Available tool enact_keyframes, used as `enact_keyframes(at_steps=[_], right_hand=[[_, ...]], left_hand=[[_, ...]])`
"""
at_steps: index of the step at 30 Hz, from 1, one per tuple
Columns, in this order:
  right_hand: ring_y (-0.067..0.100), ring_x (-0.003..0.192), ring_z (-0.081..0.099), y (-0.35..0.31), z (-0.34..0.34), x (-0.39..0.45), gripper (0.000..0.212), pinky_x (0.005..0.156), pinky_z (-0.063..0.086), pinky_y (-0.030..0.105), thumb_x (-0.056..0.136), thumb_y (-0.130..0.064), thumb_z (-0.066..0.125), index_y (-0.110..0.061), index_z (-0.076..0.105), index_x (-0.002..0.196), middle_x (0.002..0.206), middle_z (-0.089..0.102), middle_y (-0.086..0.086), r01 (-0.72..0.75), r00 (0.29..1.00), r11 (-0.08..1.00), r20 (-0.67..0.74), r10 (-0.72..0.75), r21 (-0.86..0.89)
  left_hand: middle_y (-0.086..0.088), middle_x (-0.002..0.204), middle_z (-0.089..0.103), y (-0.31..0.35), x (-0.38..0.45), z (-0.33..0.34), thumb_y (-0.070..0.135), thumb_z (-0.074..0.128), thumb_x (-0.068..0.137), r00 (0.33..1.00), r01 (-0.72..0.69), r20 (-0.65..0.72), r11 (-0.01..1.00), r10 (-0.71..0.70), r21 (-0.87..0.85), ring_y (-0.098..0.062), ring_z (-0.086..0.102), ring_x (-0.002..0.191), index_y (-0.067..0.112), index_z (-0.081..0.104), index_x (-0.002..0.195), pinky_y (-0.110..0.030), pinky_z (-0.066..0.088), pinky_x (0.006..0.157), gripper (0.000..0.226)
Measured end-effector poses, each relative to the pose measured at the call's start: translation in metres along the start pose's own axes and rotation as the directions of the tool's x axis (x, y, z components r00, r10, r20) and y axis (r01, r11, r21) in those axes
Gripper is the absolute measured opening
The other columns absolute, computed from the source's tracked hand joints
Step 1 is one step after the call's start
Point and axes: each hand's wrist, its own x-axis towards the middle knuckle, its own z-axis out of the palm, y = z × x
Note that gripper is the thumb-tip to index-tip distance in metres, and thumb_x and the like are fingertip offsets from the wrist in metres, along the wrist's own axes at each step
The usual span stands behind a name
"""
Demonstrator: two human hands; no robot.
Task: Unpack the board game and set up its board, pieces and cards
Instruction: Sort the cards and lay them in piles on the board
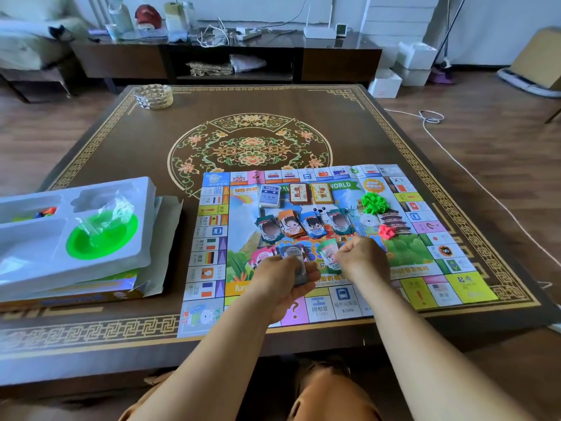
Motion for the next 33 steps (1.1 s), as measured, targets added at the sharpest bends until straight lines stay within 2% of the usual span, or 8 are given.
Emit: enact_keyframes(at_steps=[3, 6, 10, 14, 23, 28, 31, 33], right_hand=[[0.027, 0.093, 0.063, 0.0, 0.001, -0.005, 0.008, 0.069, 0.043, 0.027, 0.084, -0.026, 0.065, -0.018, 0.063, 0.087, 0.096, 0.069, 0.004, 0.03, 0.997, 0.998, -0.069, -0.033, -0.048], [0.023, 0.084, 0.06, -0.004, -0.007, -0.014, 0.015, 0.063, 0.038, 0.025, 0.083, -0.03, 0.068, -0.019, 0.058, 0.085, 0.086, 0.063, -0.001, 0.09, 0.994, 0.991, -0.064, -0.084, 0.1], [0.011, 0.067, 0.054, -0.018, -0.021, -0.046, 0.021, 0.057, 0.041, 0.022, 0.085, -0.033, 0.068, -0.013, 0.064, 0.078, 0.071, 0.062, -0.001, 0.017, 0.973, 0.825, 0.182, -0.144, 0.565], [0.002, 0.057, 0.051, -0.019, -0.023, -0.069, 0.013, 0.049, 0.039, 0.013, 0.085, -0.017, 0.068, -0.015, 0.062, 0.075, 0.065, 0.06, -0.005, -0.085, 0.943, 0.748, 0.295, -0.152, 0.658], [0.007, 0.07, 0.055, -0.016, -0.02, -0.071, 0.007, 0.061, 0.043, 0.02, 0.088, -0.02, 0.065, -0.017, 0.066, 0.082, 0.078, 0.065, -0.002, -0.024, 0.981, 0.765, 0.163, -0.106, 0.644], [0.004, 0.076, 0.062, -0.02, -0.028, -0.067, 0.029, 0.068, 0.046, 0.019, 0.083, 0.004, 0.062, -0.02, 0.068, 0.067, 0.075, 0.069, -0.007, 0.104, 0.982, 0.614, 0.018, -0.189, 0.782], [0.004, 0.086, 0.063, -0.022, -0.027, -0.065, 0.046, 0.081, 0.049, 0.023, 0.079, 0.015, 0.056, -0.022, 0.069, 0.056, 0.081, 0.069, -0.011, 0.187, 0.953, 0.607, 0.006, -0.302, 0.772], [0.004, 0.098, 0.058, -0.02, -0.024, -0.065, 0.047, 0.086, 0.043, 0.011, 0.079, 0.015, 0.057, -0.024, 0.069, 0.056, 0.092, 0.064, -0.008, 0.26, 0.937, 0.647, -0.026, -0.347, 0.717]], left_hand=[[-0.01, 0.091, 0.07, 0.001, -0.003, 0.0, 0.001, 0.034, 0.098, 1.0, -0.019, 0.015, 1.0, 0.019, -0.015, -0.019, 0.068, 0.083, -0.001, 0.056, 0.111, -0.03, 0.055, 0.073, 0.026], [-0.008, 0.089, 0.07, 0.001, -0.007, 0.001, 0.003, 0.041, 0.098, 0.999, -0.047, 0.019, 0.999, 0.048, -0.024, -0.019, 0.069, 0.083, 0.003, 0.056, 0.107, -0.031, 0.054, 0.077, 0.018], [-0.011, 0.085, 0.069, -0.002, -0.009, 0.003, 0.008, 0.057, 0.092, 0.995, -0.089, -0.041, 0.995, 0.087, -0.036, -0.025, 0.069, 0.087, 0.007, 0.059, 0.091, -0.033, 0.056, 0.079, 0.002], [-0.011, 0.082, 0.068, -0.003, -0.017, 0.004, 0.011, 0.066, 0.087, 0.99, -0.118, -0.082, 0.993, 0.118, -0.005, -0.019, 0.067, 0.072, 0.007, 0.061, 0.086, -0.025, 0.057, 0.064, 0.005], [-0.015, 0.087, 0.065, 0.0, -0.032, 0.001, 0.008, 0.059, 0.091, 0.995, -0.088, -0.053, 0.994, 0.085, -0.064, -0.021, 0.066, 0.074, 0.004, 0.06, 0.088, -0.026, 0.058, 0.063, 0.006], [-0.016, 0.086, 0.065, 0.004, -0.035, -0.002, 0.008, 0.057, 0.093, 0.998, -0.063, -0.035, 0.993, 0.06, -0.097, -0.021, 0.068, 0.066, 0.0, 0.058, 0.1, -0.025, 0.057, 0.053, 0.01], [-0.022, 0.096, 0.065, 0.007, -0.037, -0.003, 0.011, 0.056, 0.094, 0.999, -0.045, 0.015, 0.985, 0.048, -0.164, -0.028, 0.069, 0.078, -0.002, 0.056, 0.105, -0.026, 0.058, 0.054, 0.017], [-0.026, 0.108, 0.063, 0.008, -0.036, -0.004, 0.015, 0.057, 0.094, 0.999, -0.039, 0.022, 0.98, 0.044, -0.197, -0.035, 0.067, 0.093, -0.005, 0.056, 0.11, -0.027, 0.058, 0.055, 0.026]])
